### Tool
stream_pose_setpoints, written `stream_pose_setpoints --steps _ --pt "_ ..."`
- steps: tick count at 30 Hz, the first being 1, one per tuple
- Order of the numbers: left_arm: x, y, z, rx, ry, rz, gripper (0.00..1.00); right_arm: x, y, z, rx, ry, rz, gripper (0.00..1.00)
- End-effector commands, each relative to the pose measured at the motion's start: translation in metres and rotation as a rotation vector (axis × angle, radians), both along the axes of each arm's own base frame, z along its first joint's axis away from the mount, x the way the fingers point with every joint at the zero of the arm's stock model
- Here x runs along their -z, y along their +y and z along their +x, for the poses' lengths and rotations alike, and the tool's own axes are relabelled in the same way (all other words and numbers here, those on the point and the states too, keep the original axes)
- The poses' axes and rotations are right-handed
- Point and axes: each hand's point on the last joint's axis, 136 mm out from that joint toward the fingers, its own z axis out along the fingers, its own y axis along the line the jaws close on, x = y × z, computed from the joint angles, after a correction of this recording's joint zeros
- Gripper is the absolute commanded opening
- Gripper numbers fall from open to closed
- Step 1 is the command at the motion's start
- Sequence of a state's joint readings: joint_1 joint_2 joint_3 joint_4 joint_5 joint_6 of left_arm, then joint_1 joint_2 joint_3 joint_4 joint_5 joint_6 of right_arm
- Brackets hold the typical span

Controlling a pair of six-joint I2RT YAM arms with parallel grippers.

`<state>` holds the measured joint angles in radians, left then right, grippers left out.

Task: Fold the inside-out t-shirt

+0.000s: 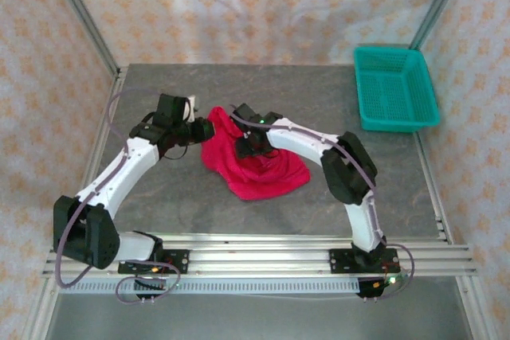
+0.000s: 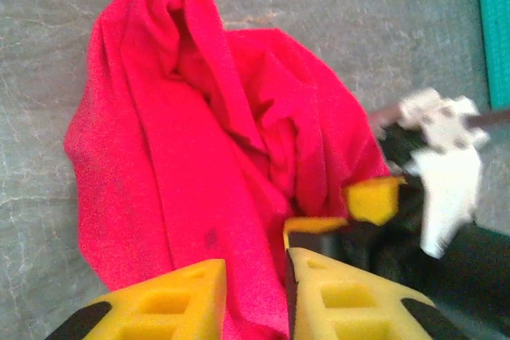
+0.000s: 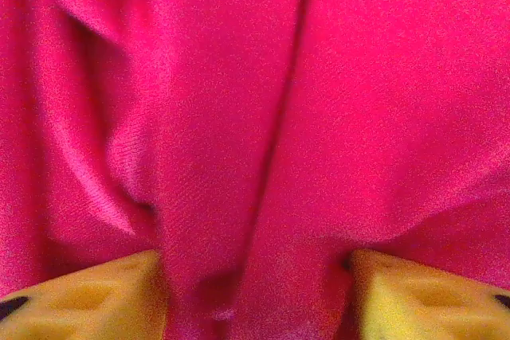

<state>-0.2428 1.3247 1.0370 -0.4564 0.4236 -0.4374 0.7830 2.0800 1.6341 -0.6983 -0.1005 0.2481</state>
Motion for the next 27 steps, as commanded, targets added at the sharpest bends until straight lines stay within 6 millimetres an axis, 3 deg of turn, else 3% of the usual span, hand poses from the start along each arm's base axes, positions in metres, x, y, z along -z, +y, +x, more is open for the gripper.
stream_pose_setpoints --steps 1,3,9,13,19,23,27 --pt "0.0 -0.012 -0.006 -0.011 -0.014 -0.01 0.39 -0.02 -0.025 0.018 0.092 -0.032 -0.047 0.14" --pt "0.001 -0.019 -0.006 -0.001 -0.016 -0.008 0.41 -0.044 -0.029 0.018 0.122 -0.061 0.021 0.0" --pt "0.009 -0.042 0.007 0.037 -0.008 -0.042 0.42 -0.104 -0.028 0.004 0.125 -0.046 0.353 0.0" --pt "0.023 -0.061 0.018 0.07 0.001 -0.061 0.43 -0.123 -0.035 0.001 0.171 0.005 0.546 0.0" --pt "0.044 -0.095 0.03 0.135 0.041 -0.062 0.43 -0.179 -0.056 0.02 0.327 0.082 1.107 0.0" --pt "0.037 -0.119 0.036 0.19 -0.005 -0.097 0.45 -0.193 -0.063 0.031 0.359 0.159 1.326 0.0" --pt "0.034 -0.141 0.041 0.234 -0.043 -0.118 0.5 -0.185 -0.065 0.036 0.371 0.205 1.405 0.0"
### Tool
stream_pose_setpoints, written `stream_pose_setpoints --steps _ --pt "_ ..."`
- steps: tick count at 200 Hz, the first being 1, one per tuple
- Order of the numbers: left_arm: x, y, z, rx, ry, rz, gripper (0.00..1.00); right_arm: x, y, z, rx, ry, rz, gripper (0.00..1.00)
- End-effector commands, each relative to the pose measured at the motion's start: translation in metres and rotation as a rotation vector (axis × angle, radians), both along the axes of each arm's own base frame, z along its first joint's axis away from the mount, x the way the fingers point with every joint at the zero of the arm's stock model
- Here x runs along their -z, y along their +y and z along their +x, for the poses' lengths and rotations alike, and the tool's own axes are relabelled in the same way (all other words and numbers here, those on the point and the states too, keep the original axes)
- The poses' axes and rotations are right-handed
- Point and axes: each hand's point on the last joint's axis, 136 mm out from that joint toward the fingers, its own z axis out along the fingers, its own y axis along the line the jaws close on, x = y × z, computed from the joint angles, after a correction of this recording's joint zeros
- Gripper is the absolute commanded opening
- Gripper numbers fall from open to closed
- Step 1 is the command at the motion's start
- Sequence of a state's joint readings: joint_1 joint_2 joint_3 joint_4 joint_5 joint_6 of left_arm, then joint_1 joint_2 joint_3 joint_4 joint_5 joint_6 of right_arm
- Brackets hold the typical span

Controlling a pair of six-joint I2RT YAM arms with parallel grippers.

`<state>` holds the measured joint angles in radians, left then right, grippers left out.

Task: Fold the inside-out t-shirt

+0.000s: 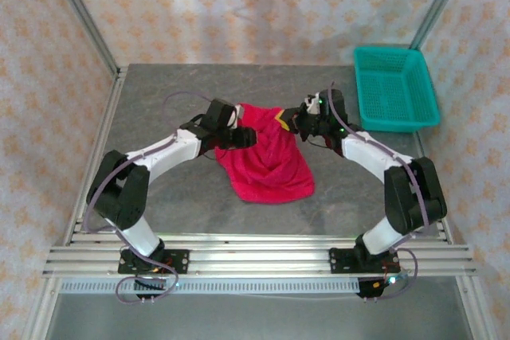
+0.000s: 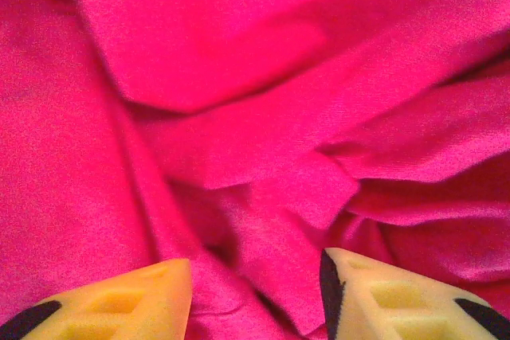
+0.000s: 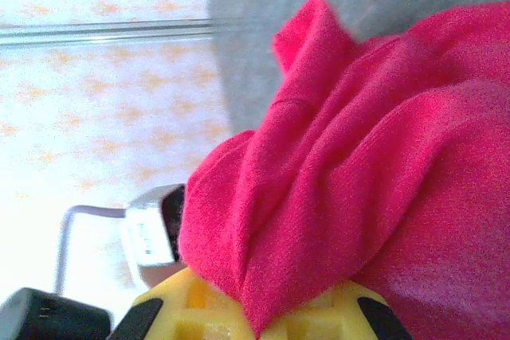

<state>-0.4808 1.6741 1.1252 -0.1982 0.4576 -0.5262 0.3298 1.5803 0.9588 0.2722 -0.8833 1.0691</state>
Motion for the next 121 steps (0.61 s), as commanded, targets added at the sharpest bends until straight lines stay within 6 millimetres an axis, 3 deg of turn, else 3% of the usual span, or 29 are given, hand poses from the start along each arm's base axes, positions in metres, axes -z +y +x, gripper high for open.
stream_pose_setpoints --steps 1,57,80,83,94,113,121 --pt "-0.022 -0.023 0.016 0.034 -0.096 -0.056 0.5 -0.046 0.013 0.001 -0.067 -0.086 0.207 0.0" --pt "0.024 -0.029 0.037 -0.031 -0.011 0.012 0.59 -0.04 0.007 -0.01 -0.072 -0.098 0.099 0.0" --pt "0.036 -0.027 0.044 -0.063 0.005 0.037 0.57 -0.043 0.002 -0.015 -0.064 -0.104 0.078 0.0" --pt "0.048 -0.027 0.044 -0.066 0.026 0.052 0.55 -0.044 0.001 -0.016 -0.064 -0.106 0.076 0.0" --pt "0.054 -0.026 0.044 -0.067 0.036 0.065 0.43 -0.048 -0.002 -0.018 -0.06 -0.116 0.068 0.0" --pt "0.044 -0.027 0.045 -0.053 0.025 0.058 0.07 -0.049 -0.011 -0.021 -0.05 -0.126 0.008 0.0" --pt "0.037 -0.026 0.044 -0.049 0.02 0.062 0.0 -0.044 -0.017 -0.022 -0.042 -0.123 -0.038 0.0"
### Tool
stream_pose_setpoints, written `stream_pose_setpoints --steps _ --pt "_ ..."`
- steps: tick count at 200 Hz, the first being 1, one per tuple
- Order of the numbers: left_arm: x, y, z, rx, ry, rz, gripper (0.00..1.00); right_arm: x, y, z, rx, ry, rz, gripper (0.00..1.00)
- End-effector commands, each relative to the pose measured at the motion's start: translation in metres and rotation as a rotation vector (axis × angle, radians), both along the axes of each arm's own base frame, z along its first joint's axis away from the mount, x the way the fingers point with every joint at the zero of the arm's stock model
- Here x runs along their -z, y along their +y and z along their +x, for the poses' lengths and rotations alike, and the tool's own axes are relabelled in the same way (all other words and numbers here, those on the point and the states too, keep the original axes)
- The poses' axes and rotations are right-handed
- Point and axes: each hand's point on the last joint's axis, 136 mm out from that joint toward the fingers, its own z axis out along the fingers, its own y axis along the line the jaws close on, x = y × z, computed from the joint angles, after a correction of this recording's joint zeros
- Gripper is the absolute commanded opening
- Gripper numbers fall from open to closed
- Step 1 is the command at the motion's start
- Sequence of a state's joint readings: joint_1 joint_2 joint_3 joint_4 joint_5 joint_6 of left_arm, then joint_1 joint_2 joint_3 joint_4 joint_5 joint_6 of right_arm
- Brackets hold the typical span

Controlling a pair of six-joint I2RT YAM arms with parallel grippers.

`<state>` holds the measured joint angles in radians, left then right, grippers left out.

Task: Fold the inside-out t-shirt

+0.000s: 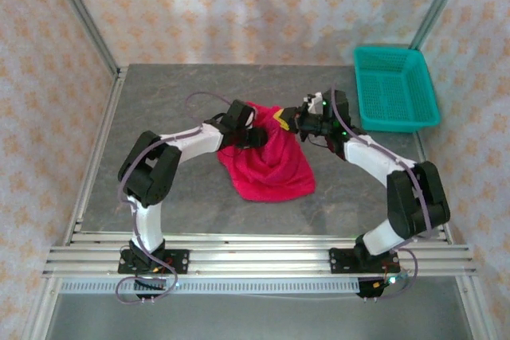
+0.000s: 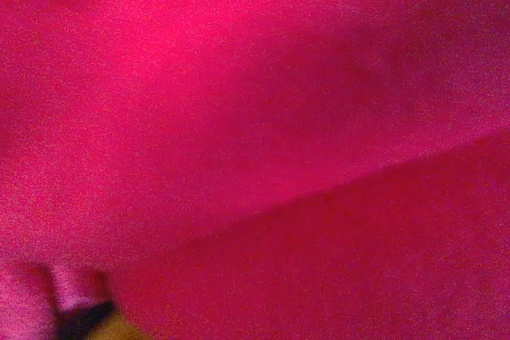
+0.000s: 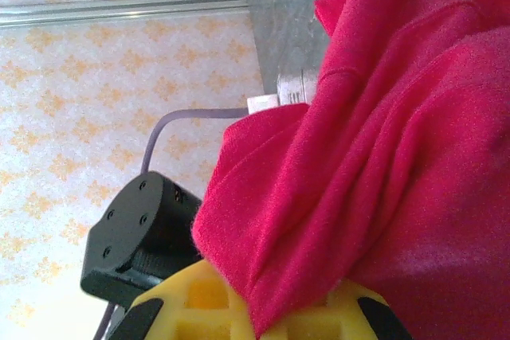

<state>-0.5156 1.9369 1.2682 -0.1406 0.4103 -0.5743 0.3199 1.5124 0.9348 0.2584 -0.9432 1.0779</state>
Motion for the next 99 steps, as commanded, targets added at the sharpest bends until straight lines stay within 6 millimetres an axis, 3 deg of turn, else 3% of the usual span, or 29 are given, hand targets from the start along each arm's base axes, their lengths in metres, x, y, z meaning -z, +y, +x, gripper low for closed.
stream_pose_setpoints --steps 1,5,19,62,84,99 --pt "-0.019 0.003 0.009 -0.016 -0.043 0.024 0.0 -0.025 -0.016 -0.005 0.004 -0.111 -0.078 0.0" --pt "-0.038 0.004 0.009 -0.013 -0.073 0.017 0.0 -0.021 -0.02 -0.006 0.011 -0.106 -0.104 0.0" --pt "-0.074 0.008 0.008 0.003 -0.124 0.027 0.0 -0.006 -0.036 -0.008 0.036 -0.085 -0.18 0.0" --pt "-0.212 0.011 -0.004 0.022 -0.319 -0.076 0.0 0.069 -0.113 -0.024 0.21 0.057 -0.37 0.0" --pt "-0.262 0.016 -0.015 0.041 -0.385 -0.147 0.0 0.102 -0.152 -0.028 0.311 0.161 -0.441 0.0" --pt "-0.286 0.02 -0.022 0.048 -0.405 -0.214 0.0 0.116 -0.164 -0.028 0.343 0.218 -0.46 0.0"
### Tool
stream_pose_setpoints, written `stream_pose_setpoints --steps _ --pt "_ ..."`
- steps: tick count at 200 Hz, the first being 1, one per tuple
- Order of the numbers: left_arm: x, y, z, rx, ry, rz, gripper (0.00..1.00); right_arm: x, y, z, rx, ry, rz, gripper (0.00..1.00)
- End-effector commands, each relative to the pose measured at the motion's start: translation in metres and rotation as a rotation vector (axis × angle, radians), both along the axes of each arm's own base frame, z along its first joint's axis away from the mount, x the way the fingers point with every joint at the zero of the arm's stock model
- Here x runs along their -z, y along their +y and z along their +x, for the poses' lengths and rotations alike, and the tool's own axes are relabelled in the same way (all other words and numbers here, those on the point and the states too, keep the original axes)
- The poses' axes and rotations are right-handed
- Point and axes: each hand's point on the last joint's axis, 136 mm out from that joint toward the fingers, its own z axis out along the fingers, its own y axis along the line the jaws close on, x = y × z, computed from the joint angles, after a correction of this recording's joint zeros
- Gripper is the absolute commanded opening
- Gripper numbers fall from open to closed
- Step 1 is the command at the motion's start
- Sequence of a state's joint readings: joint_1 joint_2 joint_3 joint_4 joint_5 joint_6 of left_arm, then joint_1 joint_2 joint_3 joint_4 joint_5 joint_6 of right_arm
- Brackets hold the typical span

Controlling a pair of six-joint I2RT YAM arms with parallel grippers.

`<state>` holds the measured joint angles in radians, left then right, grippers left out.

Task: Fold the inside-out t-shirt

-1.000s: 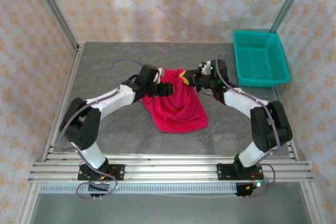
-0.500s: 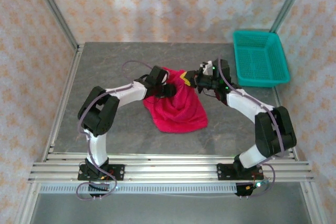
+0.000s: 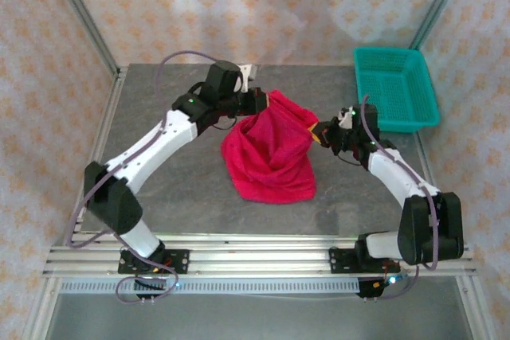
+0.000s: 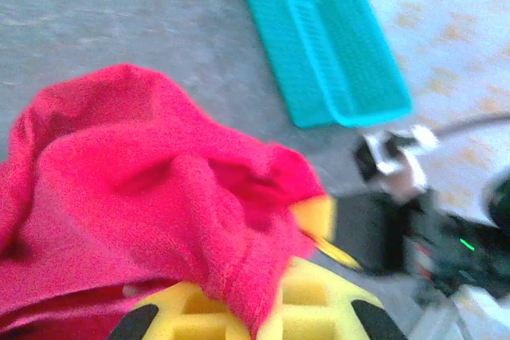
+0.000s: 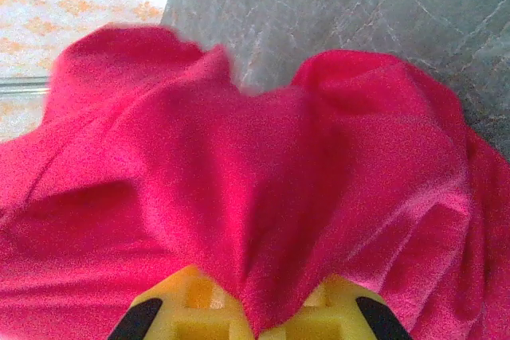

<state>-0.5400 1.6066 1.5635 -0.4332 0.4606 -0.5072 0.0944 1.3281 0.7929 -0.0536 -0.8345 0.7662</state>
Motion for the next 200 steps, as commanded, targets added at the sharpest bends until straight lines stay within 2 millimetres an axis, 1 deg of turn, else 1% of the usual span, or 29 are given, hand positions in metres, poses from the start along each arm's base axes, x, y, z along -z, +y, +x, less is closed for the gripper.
stream_pose_setpoints --steps 1,10,22,34,47,54,56,57,58,60,61,63,71,82,93,94,98,108,116,128,133,137,142,153,165,180,187,188,200 --pt "-0.055 0.029 0.003 -0.054 -0.088 -0.069 0.0 0.066 -0.056 -0.013 0.176 0.204 -0.174 0.0" --pt "-0.065 0.032 -0.001 -0.042 -0.097 -0.1 0.0 0.066 -0.056 -0.011 0.178 0.207 -0.169 0.0" --pt "-0.072 0.036 -0.006 -0.035 -0.106 -0.113 0.0 0.062 -0.055 -0.009 0.181 0.201 -0.157 0.0" --pt "-0.069 0.039 -0.008 -0.039 -0.104 -0.105 0.0 0.054 -0.055 -0.007 0.179 0.182 -0.16 0.0" --pt "-0.061 0.041 -0.008 -0.049 -0.094 -0.096 0.0 0.05 -0.062 -0.01 0.182 0.188 -0.217 0.01" --pt "-0.054 0.039 -0.008 -0.042 -0.087 -0.101 0.0 0.051 -0.066 -0.014 0.181 0.208 -0.257 0.08" --pt "-0.052 0.037 -0.007 -0.048 -0.07 -0.118 0.0 0.049 -0.068 -0.016 0.181 0.212 -0.277 0.14" --pt "-0.051 0.037 -0.007 -0.05 -0.066 -0.122 0.0 0.048 -0.068 -0.017 0.18 0.215 -0.289 0.19" --pt "-0.051 0.035 -0.007 -0.048 -0.064 -0.127 0.0 0.048 -0.068 -0.017 0.18 0.215 -0.289 0.19" --pt "-0.048 0.034 -0.007 -0.046 -0.057 -0.132 0.0 0.047 -0.07 -0.019 0.178 0.221 -0.308 0.26" --pt "-0.046 0.033 -0.006 -0.045 -0.054 -0.134 0.0 0.047 -0.07 -0.019 0.178 0.221 -0.308 0.26" --pt "-0.043 0.031 -0.006 -0.044 -0.046 -0.138 0.0 0.046 -0.07 -0.021 0.175 0.224 -0.321 0.32" --pt "-0.033 0.022 -0.005 -0.041 -0.025 -0.147 0.0 0.037 -0.071 -0.026 0.171 0.213 -0.371 0.48" --pt "-0.019 0.008 -0.003 -0.03 0.003 -0.156 0.0 0.015 -0.063 -0.031 0.151 0.141 -0.42 0.62" --pt "-0.004 -0.005 0.001 -0.027 0.037 -0.157 0.0 0.0 -0.054 -0.035 0.134 0.086 -0.438 0.65" --pt "-0.004 -0.006 0.002 -0.028 0.039 -0.158 0.0 -0.004 -0.052 -0.036 0.133 0.067 -0.436 0.65" --pt "0.001 -0.01 0.004 -0.028 0.049 -0.158 0.0 -0.011 -0.049 -0.037 0.129 0.039 -0.432 0.65" --pt "0.011 -0.018 0.011 -0.038 0.076 -0.163 0.0 -0.022 -0.043 -0.04 0.12 -0.015 -0.419 0.65" --pt "0.016 -0.025 0.015 -0.032 0.092 -0.166 0.1 -0.027 -0.04 -0.041 0.12 -0.05 -0.408 0.65" --pt "0.024 -0.036 0.016 0.001 0.116 -0.134 0.37 -0.027 -0.04 -0.042 0.121 -0.07 -0.405 0.64" --pt "0.027 -0.038 0.015 0.012 0.122 -0.101 0.45 -0.027 -0.041 -0.042 0.123 -0.071 -0.412 0.63" --pt "0.028 -0.038 0.014 0.019 0.122 -0.072 0.49 -0.027 -0.041 -0.042 0.119 -0.069 -0.416 0.62" --pt "0.029 -0.034 0.013 0.017 0.122 -0.03 0.52 -0.027 -0.041 -0.042 0.114 -0.069 -0.42 0.61" --pt "0.035 -0.016 0.014 -0.028 0.123 0.077 0.54 -0.027 -0.041 -0.04 0.103 -0.063 -0.432 0.6" --pt "0.041 0.014 0.014 -0.085 0.111 0.22 0.54 -0.028 -0.038 -0.037 0.086 -0.069 -0.449 0.6" --pt "0.048 0.056 0.014 -0.187 0.109 0.359 0.54 -0.03 -0.032 -0.029 0.065 -0.078 -0.506 0.6" --pt "0.05 0.072 0.012 -0.22 0.109 0.398 0.54 -0.034 -0.028 -0.025 0.051 -0.095 -0.536 0.6" --pt "0.051 0.074 0.012 -0.225 0.11 0.403 0.54 -0.03 -0.026 -0.023 0.043 -0.085 -0.549 0.6" --pt "0.059 0.091 0.009 -0.253 0.128 0.414 0.53 -0.028 -0.016 -0.014 0.018 -0.094 -0.599 0.61"
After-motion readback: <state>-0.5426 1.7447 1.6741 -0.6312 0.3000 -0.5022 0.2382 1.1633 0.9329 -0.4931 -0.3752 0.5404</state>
